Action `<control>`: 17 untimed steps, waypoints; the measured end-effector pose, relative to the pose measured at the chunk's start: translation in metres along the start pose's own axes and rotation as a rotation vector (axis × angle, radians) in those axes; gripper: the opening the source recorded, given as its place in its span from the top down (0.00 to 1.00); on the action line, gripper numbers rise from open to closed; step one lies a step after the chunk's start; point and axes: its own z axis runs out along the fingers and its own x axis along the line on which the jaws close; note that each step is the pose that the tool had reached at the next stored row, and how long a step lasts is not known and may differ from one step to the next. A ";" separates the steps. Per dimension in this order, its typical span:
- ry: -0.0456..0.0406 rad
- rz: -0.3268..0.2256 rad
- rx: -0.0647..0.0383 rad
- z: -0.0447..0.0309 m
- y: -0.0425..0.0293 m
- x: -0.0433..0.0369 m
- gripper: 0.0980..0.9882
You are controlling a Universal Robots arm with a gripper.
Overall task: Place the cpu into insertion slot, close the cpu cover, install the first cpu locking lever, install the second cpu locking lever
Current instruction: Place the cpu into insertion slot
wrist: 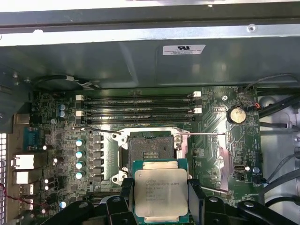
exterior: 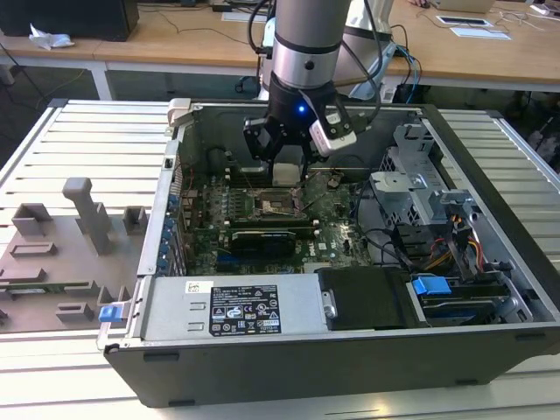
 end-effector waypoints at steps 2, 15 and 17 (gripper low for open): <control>0.0000 0.000 0.000 0.0012 -0.0001 0.0000 0.50; 0.0000 0.000 0.000 0.0116 -0.0010 -0.0002 0.50; 0.0000 0.000 0.000 0.0131 -0.0012 -0.0003 0.50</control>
